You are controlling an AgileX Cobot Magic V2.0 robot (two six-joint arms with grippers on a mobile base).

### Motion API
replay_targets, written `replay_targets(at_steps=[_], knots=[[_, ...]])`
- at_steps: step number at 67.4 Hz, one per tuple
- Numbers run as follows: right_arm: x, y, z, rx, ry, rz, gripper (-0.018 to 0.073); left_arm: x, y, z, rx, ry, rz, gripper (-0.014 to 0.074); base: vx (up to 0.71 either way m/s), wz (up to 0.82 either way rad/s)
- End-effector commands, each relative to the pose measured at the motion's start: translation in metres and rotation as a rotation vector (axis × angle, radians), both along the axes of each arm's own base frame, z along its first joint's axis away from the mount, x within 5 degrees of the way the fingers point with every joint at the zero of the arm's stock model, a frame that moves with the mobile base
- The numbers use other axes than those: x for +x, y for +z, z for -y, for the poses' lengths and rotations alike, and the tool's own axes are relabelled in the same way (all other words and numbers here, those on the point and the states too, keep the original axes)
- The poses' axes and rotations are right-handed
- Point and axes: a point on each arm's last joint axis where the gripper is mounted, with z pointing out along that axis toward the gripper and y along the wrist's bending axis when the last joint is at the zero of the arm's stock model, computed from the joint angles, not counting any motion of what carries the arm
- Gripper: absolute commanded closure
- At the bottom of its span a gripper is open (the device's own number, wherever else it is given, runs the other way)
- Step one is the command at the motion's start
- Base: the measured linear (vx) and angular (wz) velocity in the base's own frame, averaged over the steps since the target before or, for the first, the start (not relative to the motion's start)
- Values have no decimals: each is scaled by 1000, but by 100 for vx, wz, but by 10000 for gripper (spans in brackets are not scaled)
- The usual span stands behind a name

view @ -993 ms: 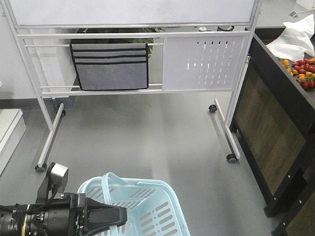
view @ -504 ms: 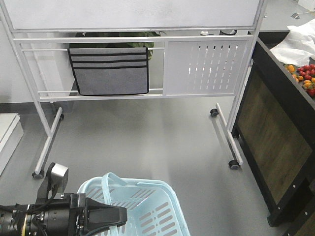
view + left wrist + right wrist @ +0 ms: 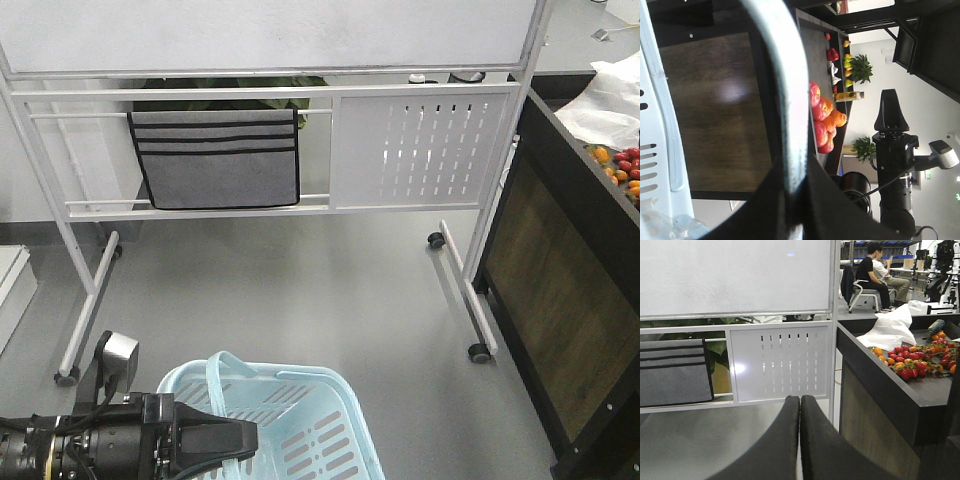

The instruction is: Place coke in basket with both arms

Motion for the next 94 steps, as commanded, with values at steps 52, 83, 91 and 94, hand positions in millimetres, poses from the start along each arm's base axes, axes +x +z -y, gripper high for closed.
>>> replay_targets(at_steps=[52,83,91,94], knots=[[-1,5,0,-19,0,74,569,-4,30,4,-241,-60,85,603,17,18],[-1,5,0,-19,0,74,569,-4,30,4,-241,-60,85,603,17,42],[-1,5,0,-19,0,74,569,-4,30,4,-241,-60,85,603,15,43],[-1,5,0,-19,0,74,569,-4,30,4,-241,-60,85,603,15,43]])
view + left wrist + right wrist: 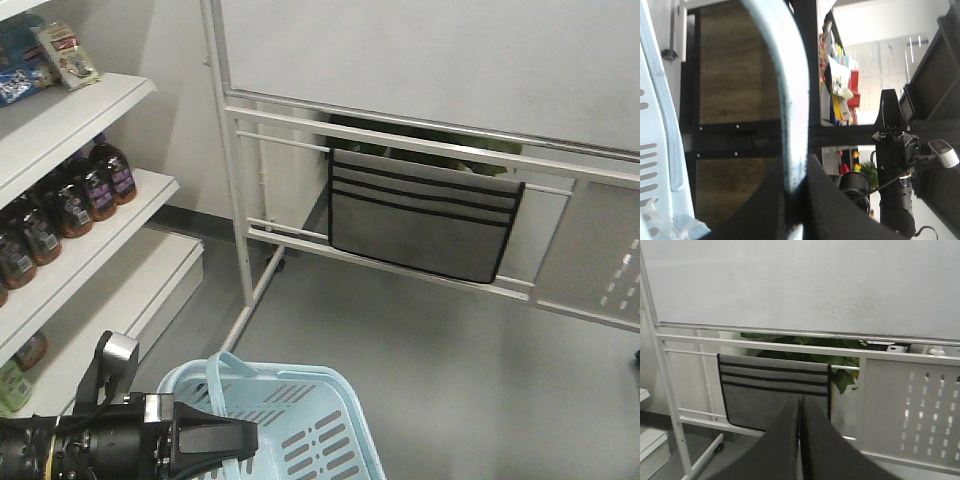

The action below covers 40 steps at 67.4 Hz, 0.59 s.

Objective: Place coke in basket with both arms
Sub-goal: 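Turn the base toward the white drink shelves holding the basket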

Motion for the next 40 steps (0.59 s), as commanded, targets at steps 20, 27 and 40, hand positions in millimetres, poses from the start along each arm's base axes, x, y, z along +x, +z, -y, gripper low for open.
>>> replay_targets(at_steps=[20,27,40], knots=[[-1,5,0,-19,0,74,569,-4,30,4,-241,-60,85,603,13,45],[-1,5,0,-19,0,74,569,-4,30,4,-241,-60,85,603,12,48],[-1,5,0,-19,0,74,569,-4,30,4,-241,-60,85,603,13,51]])
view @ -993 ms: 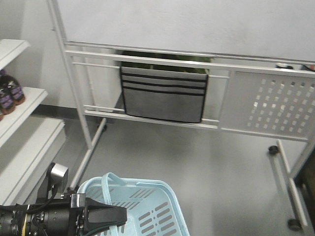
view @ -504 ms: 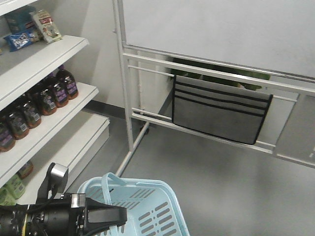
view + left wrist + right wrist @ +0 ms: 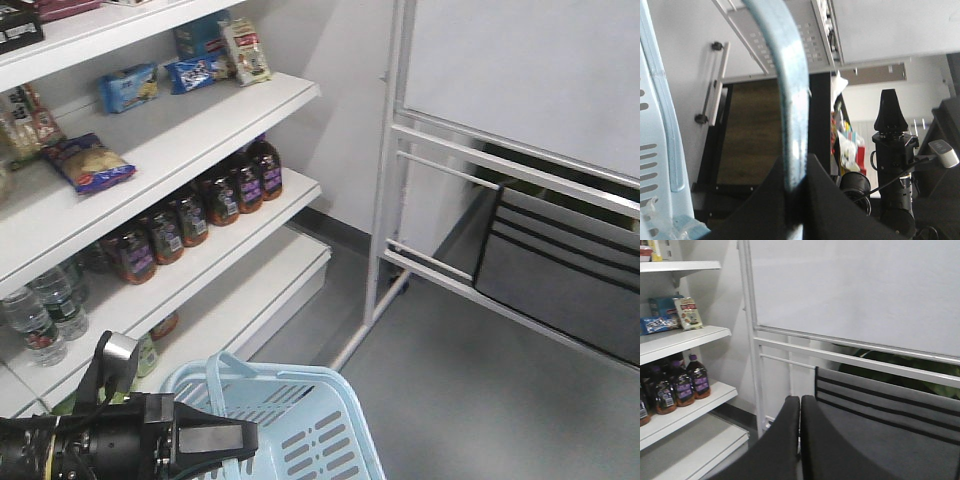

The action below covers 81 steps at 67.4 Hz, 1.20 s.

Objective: Place coke in basket with both arms
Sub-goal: 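Turn the base toward the white drink shelves holding the basket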

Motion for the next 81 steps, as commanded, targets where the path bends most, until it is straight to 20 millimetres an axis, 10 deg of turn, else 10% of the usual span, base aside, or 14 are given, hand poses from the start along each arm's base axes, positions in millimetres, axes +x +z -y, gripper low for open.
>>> replay_targets(at_steps=[1,81], knots=[[-1,5,0,-19,0,74,569,-4,30,4,-241,-60,85,603,13,52],[-1,5,0,-19,0,74,569,-4,30,4,-241,-60,85,603,9,36]])
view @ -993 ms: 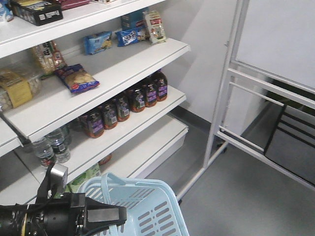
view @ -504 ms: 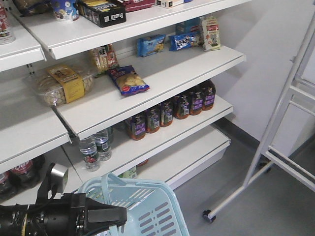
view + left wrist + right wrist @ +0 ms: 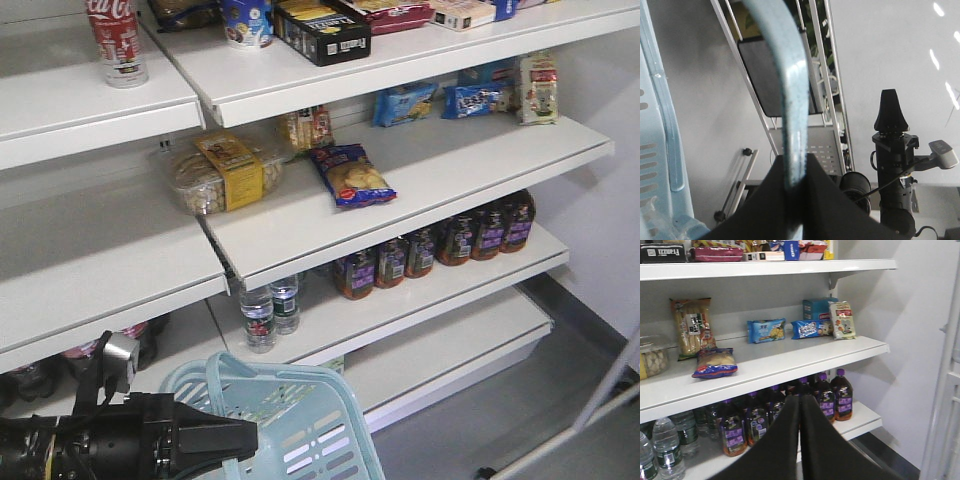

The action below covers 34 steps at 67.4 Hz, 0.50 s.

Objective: Place coke in basket with both arms
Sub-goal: 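Turn the base toward the white drink shelves holding the basket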

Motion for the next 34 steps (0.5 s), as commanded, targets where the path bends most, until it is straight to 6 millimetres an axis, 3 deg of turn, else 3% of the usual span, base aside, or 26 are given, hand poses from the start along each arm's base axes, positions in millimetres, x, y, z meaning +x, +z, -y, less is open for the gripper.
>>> replay_targets(at_steps=[1,34], knots=[[-1,5,0,-19,0,74,569,-4,30,4,-242,-61,85,603,9,37],[-1,5,0,-19,0,74,569,-4,30,4,-242,-61,85,603,8,31]])
